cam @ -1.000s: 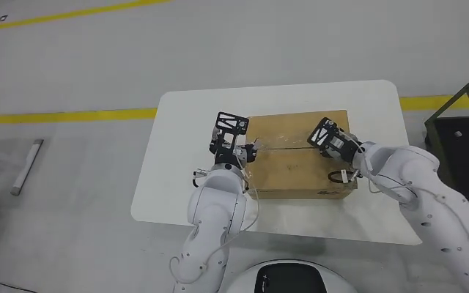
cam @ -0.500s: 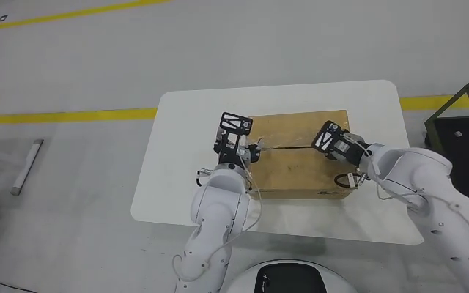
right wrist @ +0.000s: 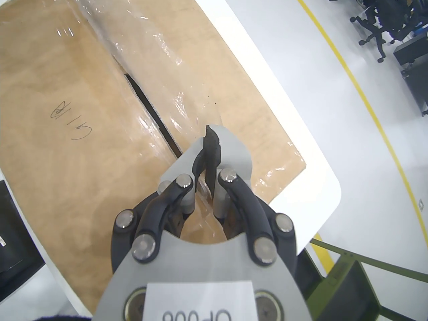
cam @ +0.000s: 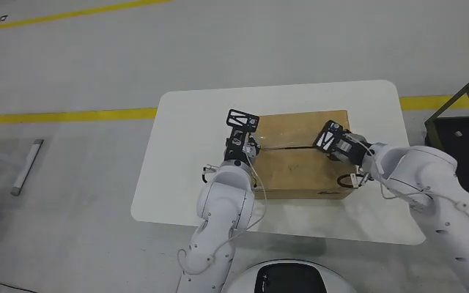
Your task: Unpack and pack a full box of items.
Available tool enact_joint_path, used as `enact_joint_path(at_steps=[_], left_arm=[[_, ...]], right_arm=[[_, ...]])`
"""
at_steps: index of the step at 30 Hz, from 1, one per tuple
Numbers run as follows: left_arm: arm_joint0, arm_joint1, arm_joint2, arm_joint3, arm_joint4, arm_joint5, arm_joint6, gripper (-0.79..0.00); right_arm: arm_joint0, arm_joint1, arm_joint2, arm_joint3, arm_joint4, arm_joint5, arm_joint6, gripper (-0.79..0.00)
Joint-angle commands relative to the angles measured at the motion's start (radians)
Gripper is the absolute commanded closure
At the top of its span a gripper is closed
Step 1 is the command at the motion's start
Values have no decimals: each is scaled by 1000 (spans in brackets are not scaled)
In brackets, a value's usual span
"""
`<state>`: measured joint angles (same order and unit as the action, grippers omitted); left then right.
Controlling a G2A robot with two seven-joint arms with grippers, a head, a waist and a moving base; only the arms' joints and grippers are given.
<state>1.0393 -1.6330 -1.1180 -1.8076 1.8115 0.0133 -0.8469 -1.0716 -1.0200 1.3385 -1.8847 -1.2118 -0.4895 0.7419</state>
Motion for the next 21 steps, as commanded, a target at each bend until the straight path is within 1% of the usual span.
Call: enact_joint_path(at_steps=[1,3,4,6,7,11,15,21], left_arm=[[-1,0,0,1,2,-1,-2,-135],[-2,-1,-1,4,3,-2,-2,-126],[-3,-1,-1,4,3,-1,-1,-105],[-4,-1,-1,5,4,0,-1,-9],[-5,-2,-1,6,4,0,-2,0],[-5,-3,1,8,3,-1,-1,0],[-4,-4,6,13,-3,-3,1,0],[-11,-9,30,36,-17,-13,9,0]], right_arm=[[7,-1,6,-11,36,13,11,0],[12,-2,8,-24,70,29,26,0],[14,-3,6,-30,87,36,38,0],[18,-3,-4,-38,88,32,76,0],[20,-2,-9,-39,80,28,93,0],[24,1,-24,-33,41,7,129,0],[21,3,-29,-27,8,-12,132,0],[20,6,-29,-18,3,-26,143,0]])
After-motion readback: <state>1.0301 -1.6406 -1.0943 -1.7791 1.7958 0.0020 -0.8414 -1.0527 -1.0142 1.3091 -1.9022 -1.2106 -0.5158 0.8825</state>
